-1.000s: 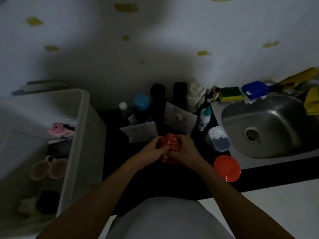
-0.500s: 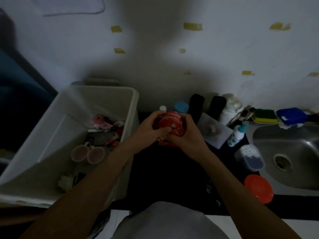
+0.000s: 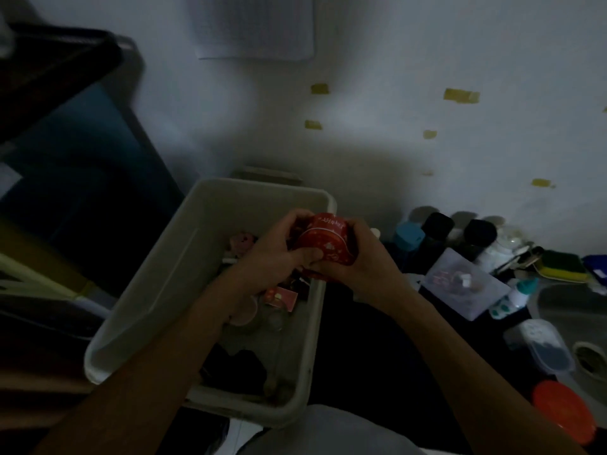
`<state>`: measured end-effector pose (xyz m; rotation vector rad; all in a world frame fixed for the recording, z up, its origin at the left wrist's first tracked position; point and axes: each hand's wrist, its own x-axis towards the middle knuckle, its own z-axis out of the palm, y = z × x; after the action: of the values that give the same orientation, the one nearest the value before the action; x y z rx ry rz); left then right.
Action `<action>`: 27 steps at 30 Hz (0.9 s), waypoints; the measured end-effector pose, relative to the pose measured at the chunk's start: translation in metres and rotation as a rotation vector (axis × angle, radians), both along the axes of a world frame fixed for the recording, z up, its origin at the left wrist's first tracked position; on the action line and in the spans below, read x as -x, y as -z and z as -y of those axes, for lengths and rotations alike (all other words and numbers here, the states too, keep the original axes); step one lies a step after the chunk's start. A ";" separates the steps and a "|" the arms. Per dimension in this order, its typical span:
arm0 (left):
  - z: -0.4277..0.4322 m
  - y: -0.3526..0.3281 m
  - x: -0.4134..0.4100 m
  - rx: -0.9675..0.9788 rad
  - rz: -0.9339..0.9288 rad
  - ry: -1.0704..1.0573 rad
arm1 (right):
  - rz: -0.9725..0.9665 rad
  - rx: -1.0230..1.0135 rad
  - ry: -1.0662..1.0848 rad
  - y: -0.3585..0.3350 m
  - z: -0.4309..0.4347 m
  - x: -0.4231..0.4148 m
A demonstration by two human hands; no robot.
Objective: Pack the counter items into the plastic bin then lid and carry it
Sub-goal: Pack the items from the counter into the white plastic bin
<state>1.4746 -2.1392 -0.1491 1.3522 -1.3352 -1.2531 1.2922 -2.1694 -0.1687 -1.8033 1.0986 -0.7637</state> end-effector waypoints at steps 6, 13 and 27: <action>-0.020 0.002 -0.067 -0.033 0.100 -0.029 | -0.086 -0.012 -0.076 0.005 -0.010 -0.060; -0.040 0.033 -0.135 -0.111 0.190 -0.003 | -0.250 -0.070 -0.149 0.031 -0.025 -0.123; -0.060 0.112 -0.208 -0.345 0.469 0.265 | -0.544 -0.242 -0.412 0.086 -0.054 -0.195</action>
<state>1.6828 -2.0793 -0.2614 1.8391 -1.7192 -1.4470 1.4877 -2.1153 -0.2547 -1.9813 1.0402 0.1135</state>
